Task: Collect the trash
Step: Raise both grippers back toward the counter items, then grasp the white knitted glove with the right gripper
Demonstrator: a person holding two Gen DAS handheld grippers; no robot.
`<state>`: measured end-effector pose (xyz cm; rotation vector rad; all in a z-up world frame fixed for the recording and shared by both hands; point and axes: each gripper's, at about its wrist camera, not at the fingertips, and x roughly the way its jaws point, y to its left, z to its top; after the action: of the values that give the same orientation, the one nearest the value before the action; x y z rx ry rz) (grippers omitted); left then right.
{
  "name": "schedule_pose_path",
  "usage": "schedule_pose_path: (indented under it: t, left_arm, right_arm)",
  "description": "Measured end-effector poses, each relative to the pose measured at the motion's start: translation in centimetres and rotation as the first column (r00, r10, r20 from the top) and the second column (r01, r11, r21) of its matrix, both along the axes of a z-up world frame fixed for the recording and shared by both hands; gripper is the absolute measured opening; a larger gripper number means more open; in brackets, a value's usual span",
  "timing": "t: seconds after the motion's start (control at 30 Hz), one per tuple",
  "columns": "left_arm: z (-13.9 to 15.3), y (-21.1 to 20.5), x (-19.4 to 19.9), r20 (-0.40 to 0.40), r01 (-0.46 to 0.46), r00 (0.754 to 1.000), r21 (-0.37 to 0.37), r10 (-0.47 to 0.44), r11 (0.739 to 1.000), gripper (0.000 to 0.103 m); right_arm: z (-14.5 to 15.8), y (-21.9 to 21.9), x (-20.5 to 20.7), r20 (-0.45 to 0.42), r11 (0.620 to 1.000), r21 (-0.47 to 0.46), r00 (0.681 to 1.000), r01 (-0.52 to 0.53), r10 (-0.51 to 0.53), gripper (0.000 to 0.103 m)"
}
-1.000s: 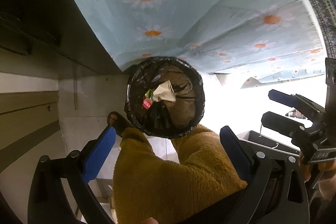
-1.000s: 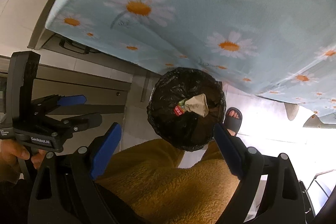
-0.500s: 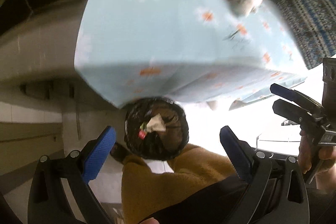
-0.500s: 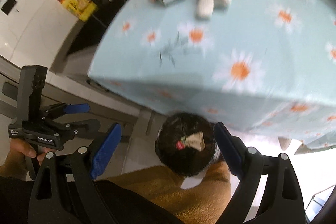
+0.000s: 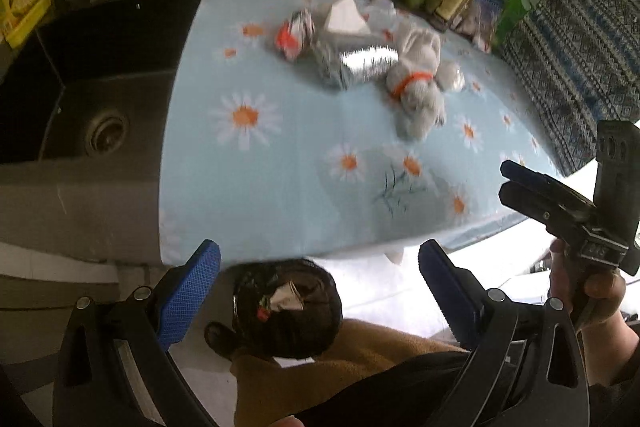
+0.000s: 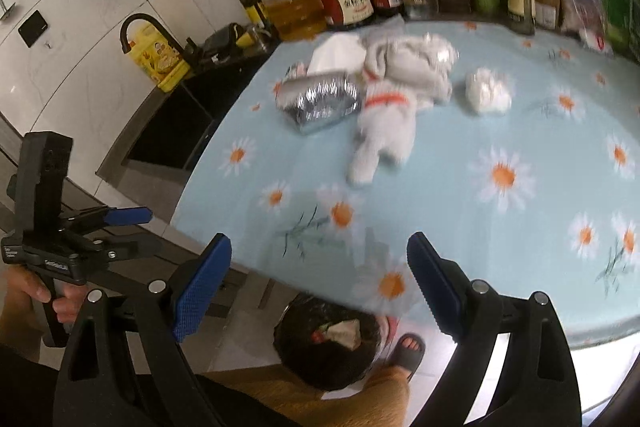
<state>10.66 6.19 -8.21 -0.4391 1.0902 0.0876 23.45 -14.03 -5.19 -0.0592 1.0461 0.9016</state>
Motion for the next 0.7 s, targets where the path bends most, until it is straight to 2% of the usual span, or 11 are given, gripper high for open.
schedule_pose_path:
  t: [0.17, 0.4, 0.47, 0.7]
  left_arm:
    - [1.4, 0.4, 0.5, 0.039, -0.036, 0.999, 0.019, 0.035, 0.999, 0.096]
    - [2.6, 1.0, -0.2, 0.077, -0.126, 0.989, 0.042, 0.122, 0.991, 0.096]
    - [2.7, 1.3, -0.6, 0.081, -0.163, 0.984, 0.042, 0.159, 0.986, 0.096]
    - [2.8, 1.8, -1.7, 0.08, -0.253, 0.965, 0.036, 0.249, 0.967, 0.096]
  right_arm:
    - [0.9, 1.4, 3.1, 0.066, 1.0, -0.005, 0.998, 0.004, -0.004, 0.088]
    - [0.1, 3.4, 8.0, 0.074, 1.0, -0.023, 0.997, 0.019, -0.018, 0.088]
    - [-0.8, 4.2, 9.2, 0.059, 0.999, -0.036, 0.998, 0.013, -0.011, 0.076]
    - [-4.2, 6.7, 11.9, 0.004, 0.993, -0.119, 1.0, -0.026, 0.027, 0.063]
